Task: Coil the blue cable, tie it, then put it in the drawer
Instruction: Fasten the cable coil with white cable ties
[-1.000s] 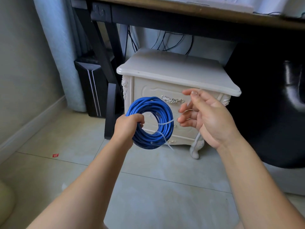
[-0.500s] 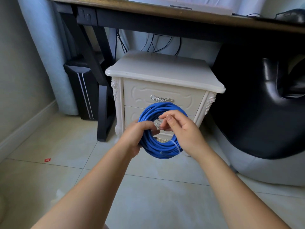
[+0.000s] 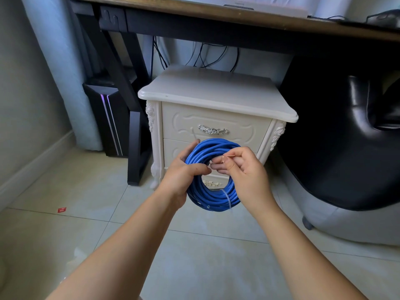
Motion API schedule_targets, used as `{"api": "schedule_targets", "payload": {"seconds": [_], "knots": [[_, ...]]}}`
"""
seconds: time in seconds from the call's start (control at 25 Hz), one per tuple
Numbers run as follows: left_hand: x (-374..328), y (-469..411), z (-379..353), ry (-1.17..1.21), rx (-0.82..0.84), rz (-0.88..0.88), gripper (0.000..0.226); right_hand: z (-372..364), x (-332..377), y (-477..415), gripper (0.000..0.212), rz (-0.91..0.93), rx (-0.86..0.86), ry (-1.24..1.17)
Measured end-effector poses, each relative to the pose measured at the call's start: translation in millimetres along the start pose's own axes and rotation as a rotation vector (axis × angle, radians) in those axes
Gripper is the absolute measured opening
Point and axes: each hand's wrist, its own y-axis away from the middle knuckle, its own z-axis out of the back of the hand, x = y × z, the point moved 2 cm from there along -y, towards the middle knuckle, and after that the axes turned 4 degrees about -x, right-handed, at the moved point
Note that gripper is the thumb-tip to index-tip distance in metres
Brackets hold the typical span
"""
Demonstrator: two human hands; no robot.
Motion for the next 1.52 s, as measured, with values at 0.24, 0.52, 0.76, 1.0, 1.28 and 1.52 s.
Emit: {"api": "schedule_targets", "payload": {"seconds": [0.24, 0.52, 0.76, 1.0, 1.28, 1.52], "knots": [[-6.5, 7.8, 0.4, -0.016, -0.094, -0.122, 0.065, -2.7, 4.2, 0.0, 0.004, -0.242, -0.115, -0.169], [-5.9, 16.2, -10.5, -0.142, -0.068, -0.236, 0.058, -8.5, 3.2, -1.0, 0.006, -0.394, -0.095, -0.390], [-10.4, 17.7, -16.9, -0.126, -0.082, -0.273, 0.029, -7.7, 1.8, -3.2, 0.007, -0.428, -0.055, -0.490], [-20.0, 13.5, -10.6, -0.160, -0.196, -0.277, 0.013, -14.2, 3.5, 0.3, 0.011, -0.340, 0.006, -0.424], [-18.1, 14.6, -7.9, -0.163, -0.160, -0.267, 0.006, -11.9, 6.7, 0.2, 0.019, -0.324, 0.004, -0.362], [-15.9, 16.7, -10.9, -0.139, -0.127, -0.256, 0.009, -6.9, 8.8, -1.3, 0.014, -0.319, 0.004, -0.298]]}}
